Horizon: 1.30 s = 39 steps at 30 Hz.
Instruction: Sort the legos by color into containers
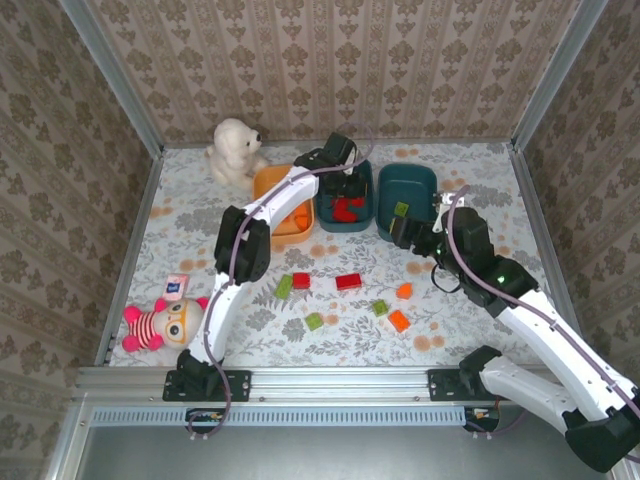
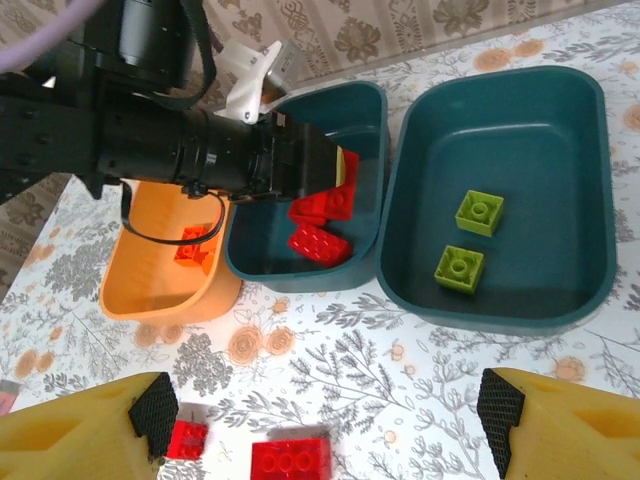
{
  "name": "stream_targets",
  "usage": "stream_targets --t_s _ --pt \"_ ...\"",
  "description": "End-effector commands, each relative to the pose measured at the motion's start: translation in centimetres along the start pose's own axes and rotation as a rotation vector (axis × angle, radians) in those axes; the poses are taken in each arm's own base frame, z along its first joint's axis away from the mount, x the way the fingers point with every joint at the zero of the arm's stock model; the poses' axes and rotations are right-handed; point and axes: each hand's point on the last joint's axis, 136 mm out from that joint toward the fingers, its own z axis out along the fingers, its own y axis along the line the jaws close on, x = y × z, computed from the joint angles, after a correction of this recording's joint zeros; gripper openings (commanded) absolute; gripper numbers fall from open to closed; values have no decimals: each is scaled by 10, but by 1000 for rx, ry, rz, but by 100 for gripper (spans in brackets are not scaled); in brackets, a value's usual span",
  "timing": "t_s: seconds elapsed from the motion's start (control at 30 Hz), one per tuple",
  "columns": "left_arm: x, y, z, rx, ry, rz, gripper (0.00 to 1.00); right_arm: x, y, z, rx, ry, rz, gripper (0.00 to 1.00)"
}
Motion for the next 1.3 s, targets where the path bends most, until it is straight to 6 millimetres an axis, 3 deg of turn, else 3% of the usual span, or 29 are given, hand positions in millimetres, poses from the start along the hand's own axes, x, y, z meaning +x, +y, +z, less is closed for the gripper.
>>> stream_targets --t_s 0.0,0.17,0.33,0.43,0.6,0.77,0.9,1.07,1.27 --pt "-7 -12 6 56 -7 -34 29 11 -15 -6 44 22 17 82" --pt "8 -3 17 26 47 -56 35 16 -18 -7 47 38 18 83" --pt "1 -6 3 30 35 -58 51 22 -15 -2 39 82 -27 83" --pt "-14 -14 -18 45 -9 -62 56 25 -13 0 28 106 -65 82" --pt "-42 -32 -69 68 -109 -69 58 41 -13 4 36 192 -153 81" --pt "-50 -32 -129 74 -189 -111 60 82 1 15 2 391 -295 80" --pt "-21 -16 -163 61 -193 -146 61 128 4 20 20 616 -386 81" --pt "51 6 -196 30 -148 -159 62 177 -4 24 96 843 -394 80" --pt "134 22 -231 35 -125 -183 63 211 -7 39 121 974 -353 82"
